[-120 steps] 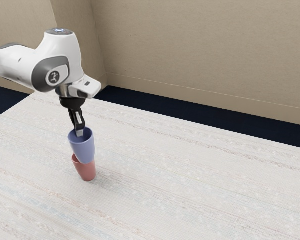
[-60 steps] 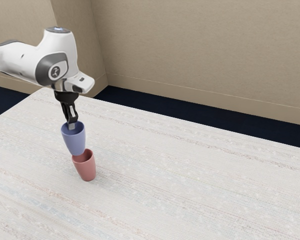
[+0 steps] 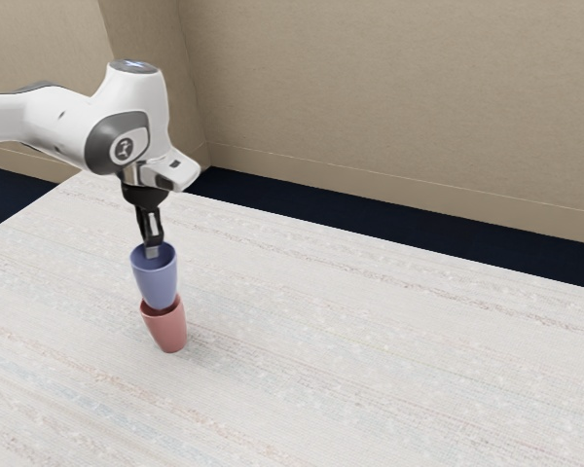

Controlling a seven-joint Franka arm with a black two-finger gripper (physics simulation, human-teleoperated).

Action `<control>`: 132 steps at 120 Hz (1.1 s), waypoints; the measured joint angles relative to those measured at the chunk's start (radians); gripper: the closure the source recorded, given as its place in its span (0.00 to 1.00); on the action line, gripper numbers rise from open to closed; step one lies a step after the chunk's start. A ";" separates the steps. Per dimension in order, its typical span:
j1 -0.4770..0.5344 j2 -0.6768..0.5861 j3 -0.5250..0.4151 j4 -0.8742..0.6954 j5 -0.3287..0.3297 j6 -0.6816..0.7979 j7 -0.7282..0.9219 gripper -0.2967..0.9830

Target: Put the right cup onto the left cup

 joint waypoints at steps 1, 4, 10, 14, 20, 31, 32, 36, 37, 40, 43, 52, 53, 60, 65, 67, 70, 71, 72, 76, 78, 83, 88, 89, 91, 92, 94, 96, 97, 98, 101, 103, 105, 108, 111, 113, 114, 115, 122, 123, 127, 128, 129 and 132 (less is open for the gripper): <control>0.002 0.001 0.000 0.000 0.000 0.000 0.000 0.85; 0.008 0.003 0.000 0.000 0.000 0.000 0.002 0.85; 0.016 0.008 0.000 0.001 0.001 0.001 0.004 0.85; 0.020 0.014 0.000 0.002 0.001 0.001 0.006 0.85; 0.020 0.026 0.000 0.003 0.002 0.001 0.009 0.85; 0.009 0.039 0.000 0.004 0.002 0.006 0.013 0.85; 0.008 0.039 0.001 0.004 0.002 0.006 0.014 0.85; 0.005 0.044 0.001 0.004 0.002 0.008 0.015 0.85; 0.004 0.045 0.001 0.004 0.002 0.009 0.016 0.85; 0.003 0.048 0.001 0.004 0.002 0.011 0.017 0.85; 0.003 0.050 0.001 0.004 0.002 0.014 0.018 0.85; 0.011 0.054 0.001 0.004 0.001 0.019 0.021 0.85; 0.012 0.054 0.001 0.004 0.001 0.020 0.021 0.85; 0.017 0.056 0.001 0.003 0.001 0.023 0.023 0.85; 0.018 0.061 0.001 0.004 0.001 0.025 0.024 0.85; 0.018 0.063 0.001 0.004 0.001 0.026 0.025 0.85; 0.017 0.065 0.001 0.004 0.001 0.026 0.026 0.85; 0.017 0.067 0.001 0.004 0.001 0.027 0.026 0.85; 0.017 0.068 0.001 0.004 0.001 0.027 0.026 0.85; 0.017 0.074 0.001 0.004 0.001 0.028 0.027 0.85; 0.016 0.076 0.001 0.004 0.001 0.028 0.028 0.85; 0.016 0.080 0.001 0.004 0.000 0.029 0.029 0.85; 0.019 0.083 0.001 0.004 -0.006 0.032 0.031 0.79; 0.020 0.084 0.001 0.004 -0.007 0.033 0.031 0.78; 0.023 0.084 0.001 0.003 -0.010 0.033 0.032 0.75; 0.025 0.084 0.001 0.003 -0.011 0.034 0.032 0.73; 0.027 0.084 0.001 0.003 -0.013 0.034 0.033 0.70; 0.029 0.084 0.001 0.003 -0.015 0.035 0.033 0.67; 0.030 0.083 0.001 0.004 -0.016 0.035 0.034 0.66; 0.030 0.083 0.001 0.004 -0.017 0.035 0.034 0.64; 0.031 0.081 0.001 0.004 -0.019 0.036 0.035 0.60; 0.031 0.079 0.001 0.004 -0.020 0.035 0.036 0.57; 0.031 0.076 0.001 0.004 -0.021 0.035 0.036 0.55; 0.029 0.068 0.001 0.005 -0.021 0.034 0.037 0.51; 0.027 0.059 0.000 0.005 -0.020 0.032 0.038 0.48; 0.026 0.053 0.000 0.005 -0.020 0.031 0.039 0.46; 0.025 0.049 0.000 0.005 -0.020 0.030 0.039 0.45; 0.024 0.046 0.000 0.006 -0.019 0.029 0.039 0.44; 0.025 0.035 -0.007 0.041 -0.019 0.006 0.041 0.39; 0.025 0.035 -0.009 0.053 -0.019 -0.001 0.042 0.39; 0.027 0.033 -0.018 0.088 -0.021 -0.025 0.043 0.36; 0.028 0.032 -0.021 0.095 -0.022 -0.030 0.044 0.36; 0.028 0.031 -0.023 0.103 -0.022 -0.036 0.044 0.35; 0.025 0.028 -0.030 0.122 -0.024 -0.051 0.046 0.34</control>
